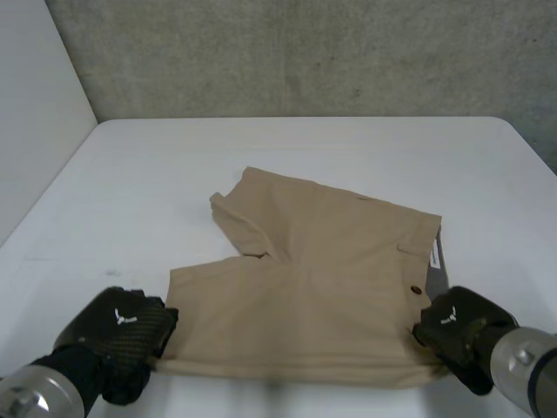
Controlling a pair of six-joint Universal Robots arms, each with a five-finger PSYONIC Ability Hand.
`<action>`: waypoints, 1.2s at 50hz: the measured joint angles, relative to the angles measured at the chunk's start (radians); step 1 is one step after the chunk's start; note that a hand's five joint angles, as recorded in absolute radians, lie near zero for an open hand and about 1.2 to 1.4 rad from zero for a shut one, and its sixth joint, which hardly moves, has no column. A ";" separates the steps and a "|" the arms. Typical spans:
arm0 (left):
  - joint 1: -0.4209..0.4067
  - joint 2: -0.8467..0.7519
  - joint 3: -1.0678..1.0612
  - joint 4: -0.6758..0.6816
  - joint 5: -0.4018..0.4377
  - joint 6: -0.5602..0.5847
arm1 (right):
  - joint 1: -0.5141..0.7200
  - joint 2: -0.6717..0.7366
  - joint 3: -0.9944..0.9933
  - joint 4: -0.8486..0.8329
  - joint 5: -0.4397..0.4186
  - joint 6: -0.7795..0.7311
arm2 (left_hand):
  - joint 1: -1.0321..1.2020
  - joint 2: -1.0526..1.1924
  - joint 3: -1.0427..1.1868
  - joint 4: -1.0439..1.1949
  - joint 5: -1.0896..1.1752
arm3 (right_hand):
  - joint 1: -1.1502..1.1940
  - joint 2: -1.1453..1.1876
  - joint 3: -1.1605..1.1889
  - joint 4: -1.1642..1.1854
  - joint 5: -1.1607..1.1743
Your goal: Fold the shorts.
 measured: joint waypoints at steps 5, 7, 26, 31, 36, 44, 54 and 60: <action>0.000 0.001 -0.020 -0.016 0.029 0.001 | -0.014 -0.017 0.025 0.022 -0.010 -0.020 | 0.000 0.000 0.000 0.000 0.000 | 0.000 0.000 0.000 0.000 0.000; -0.001 -0.004 -0.022 -0.022 0.035 0.003 | -0.017 -0.020 0.029 0.025 -0.013 -0.020 | 0.000 0.000 0.000 0.000 0.000 | 0.000 0.000 0.000 0.000 0.000; 0.008 -0.226 0.344 0.118 0.041 0.070 | -0.050 0.037 -0.178 -0.086 -0.062 0.085 | 0.000 0.000 0.000 0.000 0.000 | 0.000 0.000 0.000 0.000 0.000; 0.004 -0.470 0.569 0.219 0.028 0.098 | -0.054 0.155 -0.299 -0.141 -0.075 0.185 | 0.000 0.000 0.000 0.000 0.000 | 0.000 0.000 0.000 0.000 0.000; -0.003 -0.694 0.788 0.276 0.017 0.106 | -0.047 0.261 -0.395 -0.196 -0.061 0.251 | 0.000 0.000 0.000 0.003 0.000 | 0.000 0.000 0.000 0.000 0.000; -0.015 -0.975 1.068 0.517 0.015 0.133 | -0.040 0.413 -0.495 -0.390 0.068 0.279 | 0.000 0.000 0.000 0.003 0.000 | 0.000 0.000 0.000 0.000 0.000; -0.016 -1.214 1.327 0.702 0.053 0.181 | -0.039 0.576 -0.567 -0.644 0.182 0.189 | 0.000 0.000 0.000 0.003 0.000 | 0.000 0.000 0.000 0.000 0.000; -0.009 -1.364 1.503 0.690 0.074 0.184 | -0.038 0.684 -0.618 -0.762 0.198 0.102 | 0.000 0.000 0.000 0.004 0.000 | 0.000 0.000 0.000 0.000 0.000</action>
